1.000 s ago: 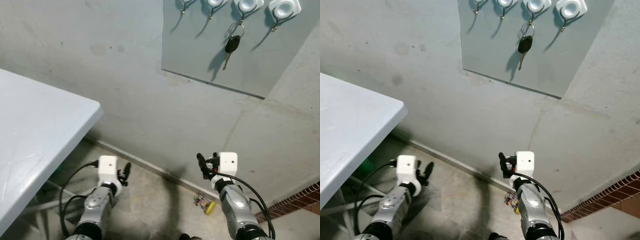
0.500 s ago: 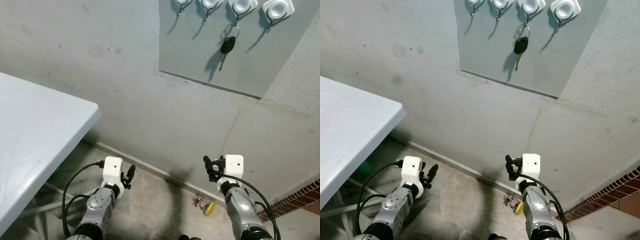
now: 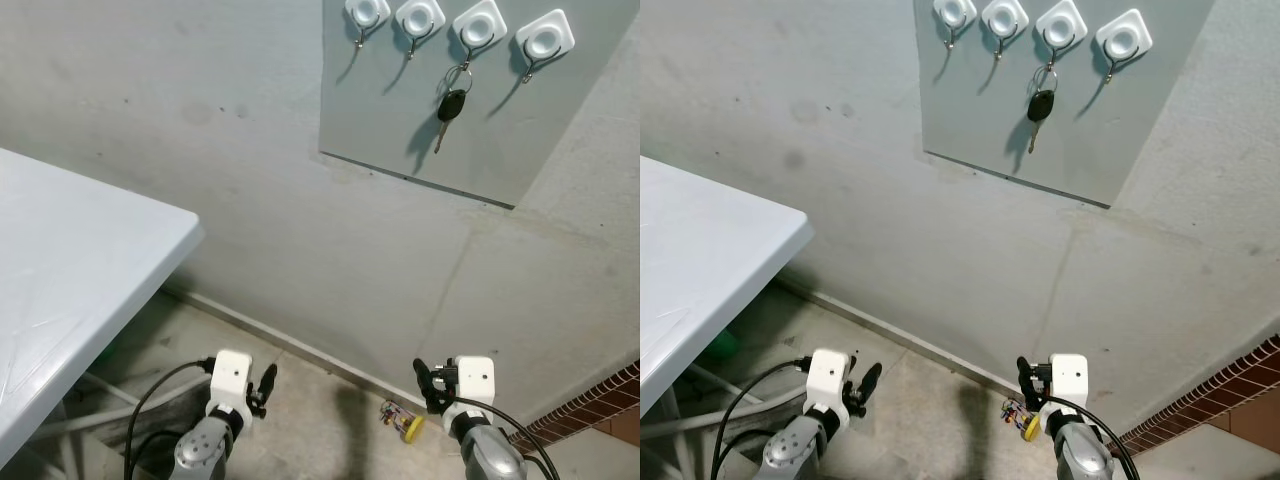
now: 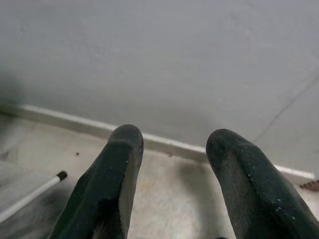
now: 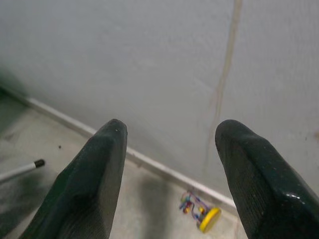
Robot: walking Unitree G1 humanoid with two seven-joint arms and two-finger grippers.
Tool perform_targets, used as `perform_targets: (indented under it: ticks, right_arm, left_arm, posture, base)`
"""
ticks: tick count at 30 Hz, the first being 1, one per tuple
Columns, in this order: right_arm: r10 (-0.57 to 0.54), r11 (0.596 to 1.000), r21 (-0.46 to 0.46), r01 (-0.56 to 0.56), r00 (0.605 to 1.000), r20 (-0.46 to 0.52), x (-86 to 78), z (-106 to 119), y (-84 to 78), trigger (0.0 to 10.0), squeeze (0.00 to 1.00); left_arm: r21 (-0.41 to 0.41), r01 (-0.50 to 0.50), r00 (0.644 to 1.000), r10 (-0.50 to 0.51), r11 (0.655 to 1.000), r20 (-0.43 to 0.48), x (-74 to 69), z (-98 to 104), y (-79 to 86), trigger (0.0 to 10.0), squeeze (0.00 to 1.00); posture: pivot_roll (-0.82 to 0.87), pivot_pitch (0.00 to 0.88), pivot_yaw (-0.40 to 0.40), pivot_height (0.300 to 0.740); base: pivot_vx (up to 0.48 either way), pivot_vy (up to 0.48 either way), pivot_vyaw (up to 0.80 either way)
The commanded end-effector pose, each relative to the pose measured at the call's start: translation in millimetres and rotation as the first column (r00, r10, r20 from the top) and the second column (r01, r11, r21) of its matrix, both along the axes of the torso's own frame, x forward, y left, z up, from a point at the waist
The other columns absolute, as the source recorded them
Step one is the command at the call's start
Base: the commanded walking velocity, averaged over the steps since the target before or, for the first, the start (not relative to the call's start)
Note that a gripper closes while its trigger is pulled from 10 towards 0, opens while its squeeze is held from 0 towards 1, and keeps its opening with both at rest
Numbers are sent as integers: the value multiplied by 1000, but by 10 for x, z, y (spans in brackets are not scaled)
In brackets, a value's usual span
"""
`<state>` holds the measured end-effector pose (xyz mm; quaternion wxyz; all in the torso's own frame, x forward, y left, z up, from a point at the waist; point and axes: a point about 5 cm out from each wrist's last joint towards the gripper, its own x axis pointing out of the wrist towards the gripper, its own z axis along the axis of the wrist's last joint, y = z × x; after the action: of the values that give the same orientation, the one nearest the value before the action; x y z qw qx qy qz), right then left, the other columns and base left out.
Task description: Hang keys on a hook
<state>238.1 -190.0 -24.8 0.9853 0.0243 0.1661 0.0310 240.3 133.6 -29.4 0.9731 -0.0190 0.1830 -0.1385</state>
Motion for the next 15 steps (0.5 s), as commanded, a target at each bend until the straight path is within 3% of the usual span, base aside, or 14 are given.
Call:
perform_targets:
  ticks: [1,6,15]
  right_arm:
    - [-8,1000,5,8,999,38,57,65,-29,10000,0]
    - [-28,1000,4,28,987,160,249,285,-32,10000,0]
    - [5,1000,10,-9,948,317,401,586,42,10000,0]
  left_arm:
    - [-15,-4,999,5,1000,50,117,104,-21,10000,0]
    - [-79,-25,976,42,997,213,391,430,-114,10000,0]
    - [-95,-41,946,69,995,317,527,664,-103,10000,0]
  posture:
    - [-18,29,2,740]
    - [-15,19,6,740]
    - [-10,20,5,740]
  base:
    - [0,0,0]
    - [0,0,0]
    - [0,0,0]
